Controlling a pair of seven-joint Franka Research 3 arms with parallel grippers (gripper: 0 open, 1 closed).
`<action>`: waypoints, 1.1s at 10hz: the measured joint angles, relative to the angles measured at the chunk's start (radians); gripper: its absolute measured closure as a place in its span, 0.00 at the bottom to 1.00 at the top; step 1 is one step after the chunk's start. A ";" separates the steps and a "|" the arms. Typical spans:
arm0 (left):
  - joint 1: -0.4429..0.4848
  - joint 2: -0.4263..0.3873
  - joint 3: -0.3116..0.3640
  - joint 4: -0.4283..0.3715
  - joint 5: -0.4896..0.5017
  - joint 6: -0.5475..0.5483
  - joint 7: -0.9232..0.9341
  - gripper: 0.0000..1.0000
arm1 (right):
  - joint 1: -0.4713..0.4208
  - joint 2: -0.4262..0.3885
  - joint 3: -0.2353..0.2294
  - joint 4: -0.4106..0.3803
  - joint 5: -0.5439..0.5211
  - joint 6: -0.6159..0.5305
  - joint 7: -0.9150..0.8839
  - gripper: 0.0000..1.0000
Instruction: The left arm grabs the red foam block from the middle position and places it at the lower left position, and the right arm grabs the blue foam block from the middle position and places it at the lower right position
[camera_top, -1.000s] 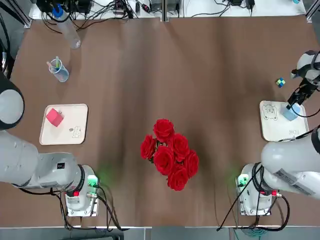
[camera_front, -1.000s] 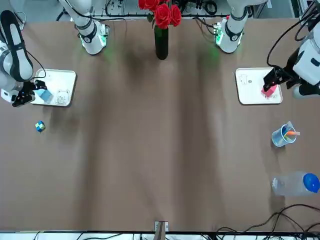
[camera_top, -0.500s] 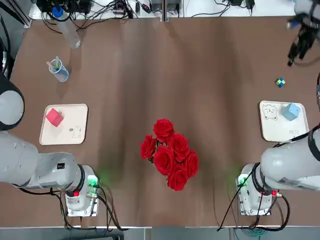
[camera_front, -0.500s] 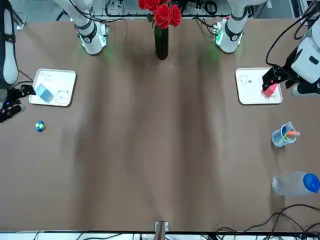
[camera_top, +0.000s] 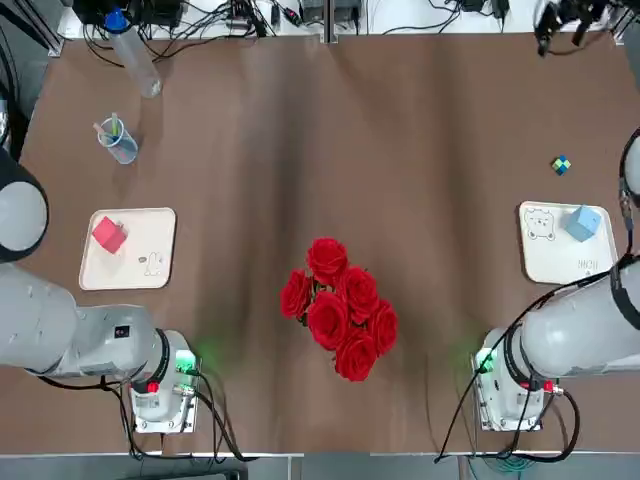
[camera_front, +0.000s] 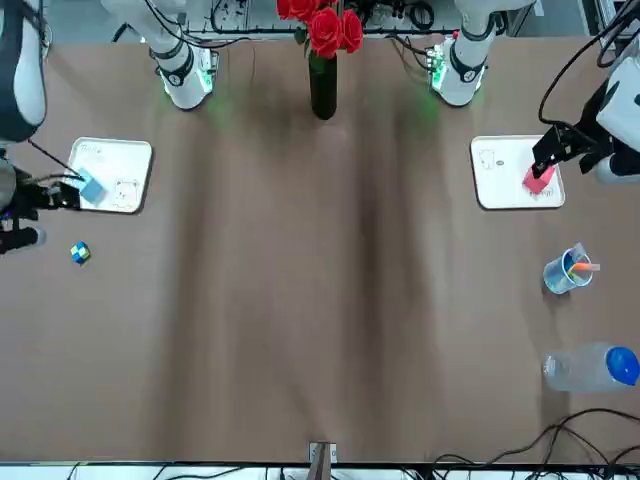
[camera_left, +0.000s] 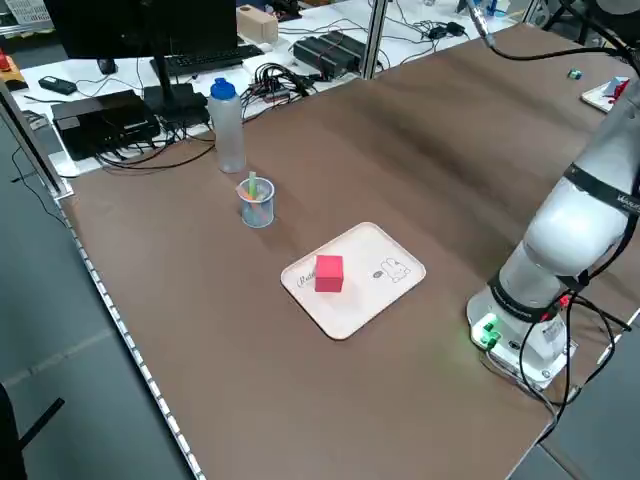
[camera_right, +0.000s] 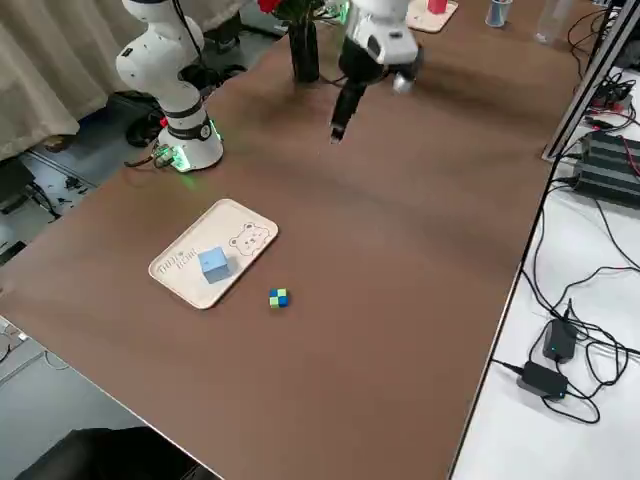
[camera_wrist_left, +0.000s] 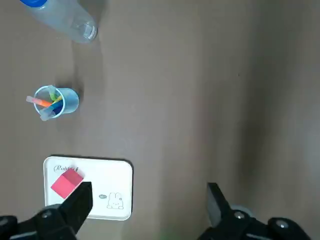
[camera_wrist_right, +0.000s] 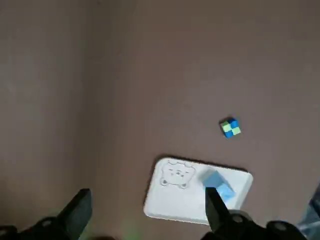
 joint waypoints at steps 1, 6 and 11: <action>0.000 0.000 -0.001 0.000 0.000 0.000 0.000 0.00 | -0.004 -0.015 0.004 0.017 0.040 0.001 0.063 0.00; 0.001 0.002 0.004 0.000 0.000 0.019 0.000 0.00 | -0.135 -0.088 0.069 0.041 0.084 0.006 0.090 0.00; 0.000 0.000 0.003 0.004 0.000 0.023 0.000 0.00 | -0.114 -0.094 0.082 0.064 0.061 0.028 0.100 0.00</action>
